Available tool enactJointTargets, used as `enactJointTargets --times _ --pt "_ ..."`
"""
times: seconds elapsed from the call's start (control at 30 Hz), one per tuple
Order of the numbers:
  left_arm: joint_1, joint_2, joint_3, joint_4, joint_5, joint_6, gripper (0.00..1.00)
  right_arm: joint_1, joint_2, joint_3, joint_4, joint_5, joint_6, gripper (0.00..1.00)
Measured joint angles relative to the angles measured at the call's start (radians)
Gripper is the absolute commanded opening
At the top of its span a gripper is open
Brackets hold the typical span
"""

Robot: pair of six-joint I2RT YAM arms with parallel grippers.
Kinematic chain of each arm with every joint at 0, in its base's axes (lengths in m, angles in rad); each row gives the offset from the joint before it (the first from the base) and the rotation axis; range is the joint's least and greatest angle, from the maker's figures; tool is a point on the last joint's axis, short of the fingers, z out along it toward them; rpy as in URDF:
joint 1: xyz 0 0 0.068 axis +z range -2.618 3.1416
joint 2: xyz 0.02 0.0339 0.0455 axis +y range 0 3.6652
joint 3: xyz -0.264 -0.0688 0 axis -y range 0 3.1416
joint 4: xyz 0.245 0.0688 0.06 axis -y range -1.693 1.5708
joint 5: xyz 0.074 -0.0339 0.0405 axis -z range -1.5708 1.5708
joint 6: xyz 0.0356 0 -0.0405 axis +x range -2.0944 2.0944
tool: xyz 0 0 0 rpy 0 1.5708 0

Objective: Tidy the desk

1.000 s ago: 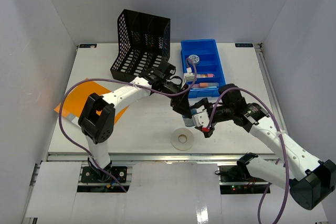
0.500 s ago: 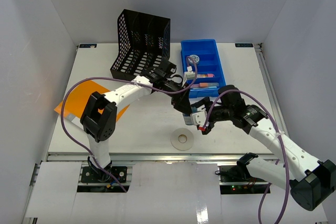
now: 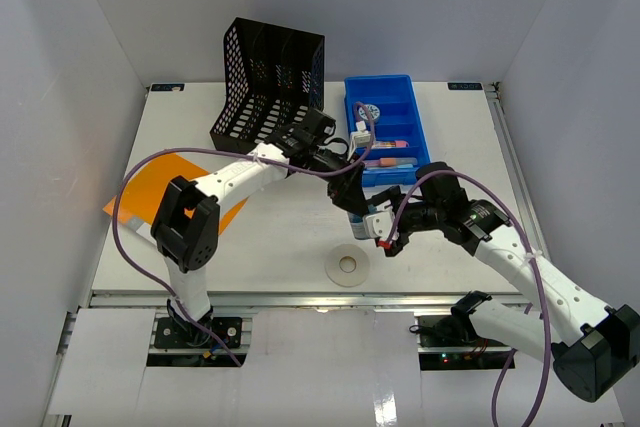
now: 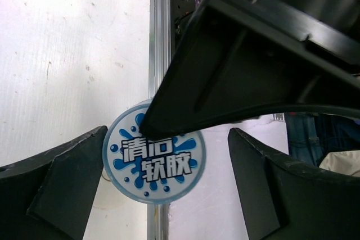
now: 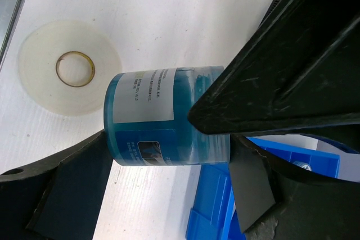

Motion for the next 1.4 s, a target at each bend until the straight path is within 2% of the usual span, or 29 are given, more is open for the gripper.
enactJointTargets --times 0.23,0.37,0.5,0.6,0.73,0.9,1.03,1.2,1.4 --pt "0.050 -0.108 -0.001 0.045 -0.140 -0.059 0.98 -0.023 -0.007 0.000 -0.006 0.006 0.007 0.08" --pt "0.097 -0.245 -0.044 0.073 -0.338 -0.078 0.98 -0.111 0.004 0.000 0.004 -0.011 0.053 0.08" --pt "0.104 -0.451 -0.197 0.112 -0.568 -0.095 0.98 -0.277 0.083 0.004 0.095 -0.015 0.194 0.08" --pt "0.102 -0.606 -0.347 0.170 -0.707 -0.120 0.98 -0.359 0.210 0.045 0.218 0.060 0.418 0.08" --pt "0.102 -0.796 -0.578 0.251 -0.843 -0.192 0.98 -0.388 0.427 0.213 0.322 0.250 0.758 0.08" --pt "0.102 -1.020 -0.812 0.298 -0.998 -0.326 0.98 -0.376 0.685 0.500 0.395 0.463 1.054 0.08" --pt "0.103 -1.140 -0.918 0.332 -1.053 -0.413 0.98 -0.361 0.853 0.716 0.394 0.611 1.195 0.08" --pt "0.103 -1.189 -0.976 0.362 -1.069 -0.483 0.98 -0.355 1.060 0.976 0.330 0.727 1.315 0.08" --pt "0.103 -1.205 -1.013 0.368 -1.072 -0.521 0.98 -0.354 1.151 1.026 0.285 0.812 1.374 0.09"
